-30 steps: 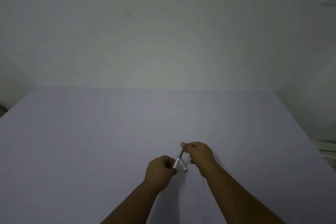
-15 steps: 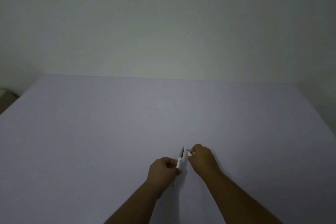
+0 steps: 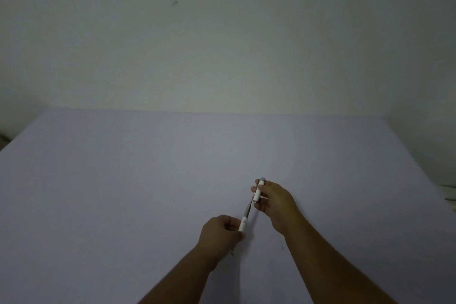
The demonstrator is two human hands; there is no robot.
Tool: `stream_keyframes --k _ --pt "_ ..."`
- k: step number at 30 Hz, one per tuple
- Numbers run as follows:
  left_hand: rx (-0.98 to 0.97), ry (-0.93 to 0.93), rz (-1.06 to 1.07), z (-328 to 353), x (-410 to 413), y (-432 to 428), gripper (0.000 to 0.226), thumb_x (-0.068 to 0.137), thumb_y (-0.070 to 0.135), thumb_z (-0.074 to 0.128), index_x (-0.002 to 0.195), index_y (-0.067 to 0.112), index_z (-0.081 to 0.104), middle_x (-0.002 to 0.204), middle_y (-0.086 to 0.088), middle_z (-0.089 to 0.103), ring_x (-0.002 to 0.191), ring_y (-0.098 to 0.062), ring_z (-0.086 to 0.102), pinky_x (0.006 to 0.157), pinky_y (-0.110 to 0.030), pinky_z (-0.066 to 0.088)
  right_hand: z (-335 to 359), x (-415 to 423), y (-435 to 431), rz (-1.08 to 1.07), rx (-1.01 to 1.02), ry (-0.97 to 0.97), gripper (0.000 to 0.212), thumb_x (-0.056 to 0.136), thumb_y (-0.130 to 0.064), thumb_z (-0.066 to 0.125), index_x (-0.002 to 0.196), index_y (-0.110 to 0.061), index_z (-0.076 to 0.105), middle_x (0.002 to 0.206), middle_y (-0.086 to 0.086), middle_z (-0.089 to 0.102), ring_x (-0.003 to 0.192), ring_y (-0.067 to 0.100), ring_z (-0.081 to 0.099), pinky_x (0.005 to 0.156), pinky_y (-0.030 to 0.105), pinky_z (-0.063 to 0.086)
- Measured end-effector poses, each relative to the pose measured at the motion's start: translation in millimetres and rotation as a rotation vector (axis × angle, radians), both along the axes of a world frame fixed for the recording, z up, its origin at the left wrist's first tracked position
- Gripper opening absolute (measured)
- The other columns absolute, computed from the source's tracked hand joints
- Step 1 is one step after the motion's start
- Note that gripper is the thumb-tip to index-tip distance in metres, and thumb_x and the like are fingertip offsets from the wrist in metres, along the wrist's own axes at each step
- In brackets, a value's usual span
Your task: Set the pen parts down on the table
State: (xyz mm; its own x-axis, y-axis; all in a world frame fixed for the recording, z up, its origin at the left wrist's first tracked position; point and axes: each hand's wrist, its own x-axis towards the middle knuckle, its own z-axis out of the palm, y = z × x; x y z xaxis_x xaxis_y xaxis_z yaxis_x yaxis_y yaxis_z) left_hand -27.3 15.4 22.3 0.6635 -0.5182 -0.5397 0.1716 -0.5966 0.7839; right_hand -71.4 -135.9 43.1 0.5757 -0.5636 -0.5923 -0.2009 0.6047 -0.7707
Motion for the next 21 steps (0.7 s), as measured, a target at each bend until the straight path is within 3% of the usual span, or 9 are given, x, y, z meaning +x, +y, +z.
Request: stream_keyframes --k 11,21 --pt "-0.016 0.013 -0.037 7 -8 -9 0.02 0.076 0.01 0.072 0.072 0.028 0.065 0.079 0.003 0.066 0.072 -0.013 0.06 0.058 -0.02 0.048 -6 -14 -5 0.098 -0.054 0.005 0.019 0.093 -0.006 0.052 0.107 -0.003 0.063 0.083 0.006 0.064 0.074 0.019 0.062 0.069 0.03 0.05" --pt "-0.067 0.046 0.006 13 -9 -10 0.015 0.077 0.008 0.071 0.074 0.022 0.068 0.077 -0.003 0.066 0.068 -0.017 0.059 0.062 -0.027 0.054 -5 -22 6 0.216 -0.044 -0.012 0.024 0.092 -0.003 0.052 0.112 0.007 0.06 0.081 0.008 0.064 0.069 0.02 0.063 0.064 0.024 0.057"
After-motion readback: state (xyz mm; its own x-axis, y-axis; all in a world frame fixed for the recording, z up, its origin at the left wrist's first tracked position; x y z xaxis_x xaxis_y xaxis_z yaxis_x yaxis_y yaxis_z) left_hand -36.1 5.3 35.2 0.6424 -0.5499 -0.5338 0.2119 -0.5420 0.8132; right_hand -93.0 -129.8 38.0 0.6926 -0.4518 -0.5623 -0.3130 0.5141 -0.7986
